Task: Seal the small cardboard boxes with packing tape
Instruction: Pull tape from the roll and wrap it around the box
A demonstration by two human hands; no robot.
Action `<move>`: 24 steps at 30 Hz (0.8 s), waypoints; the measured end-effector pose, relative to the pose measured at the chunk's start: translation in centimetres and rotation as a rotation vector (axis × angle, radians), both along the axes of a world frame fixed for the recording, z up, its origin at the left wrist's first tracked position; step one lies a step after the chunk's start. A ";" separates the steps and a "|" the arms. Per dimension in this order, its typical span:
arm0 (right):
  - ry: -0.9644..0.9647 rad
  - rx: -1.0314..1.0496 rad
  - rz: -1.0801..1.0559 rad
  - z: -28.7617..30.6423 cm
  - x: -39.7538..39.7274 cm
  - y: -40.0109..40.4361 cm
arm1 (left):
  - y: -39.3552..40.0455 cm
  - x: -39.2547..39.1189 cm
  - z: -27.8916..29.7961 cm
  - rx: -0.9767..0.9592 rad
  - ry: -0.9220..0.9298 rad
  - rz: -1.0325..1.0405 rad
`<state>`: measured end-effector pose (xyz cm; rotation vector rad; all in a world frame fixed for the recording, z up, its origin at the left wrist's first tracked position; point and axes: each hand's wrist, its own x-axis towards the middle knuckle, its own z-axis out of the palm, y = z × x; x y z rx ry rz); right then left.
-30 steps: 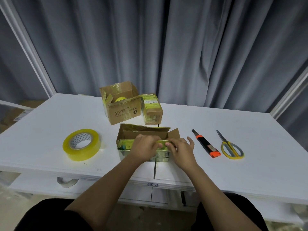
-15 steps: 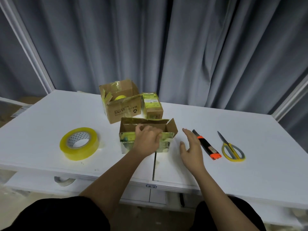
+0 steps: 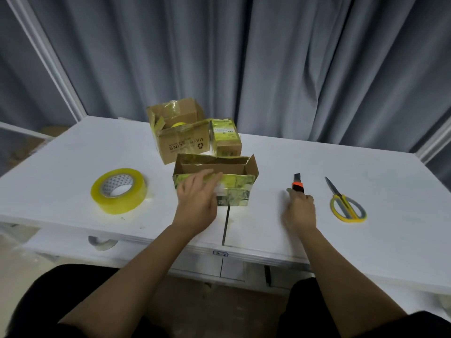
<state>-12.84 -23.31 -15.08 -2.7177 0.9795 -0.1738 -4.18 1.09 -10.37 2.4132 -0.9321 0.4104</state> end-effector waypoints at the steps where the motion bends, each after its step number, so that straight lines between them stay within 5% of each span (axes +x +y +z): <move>1: -0.017 0.034 0.058 0.0 0.4 0.6 | 0.6 0.0 -0.1 -0.034 0.007 0.026; 8: -0.259 0.149 0.286 -0.1 0.5 4.9 | 5.3 1.9 -1.5 -0.253 0.161 0.378; 17: -0.346 0.186 0.442 -1.0 0.0 15.0 | 12.0 7.6 -4.9 0.294 0.317 0.592; 24: -0.299 0.180 0.685 0.4 4.9 20.6 | 15.0 11.2 -4.7 0.544 0.279 0.453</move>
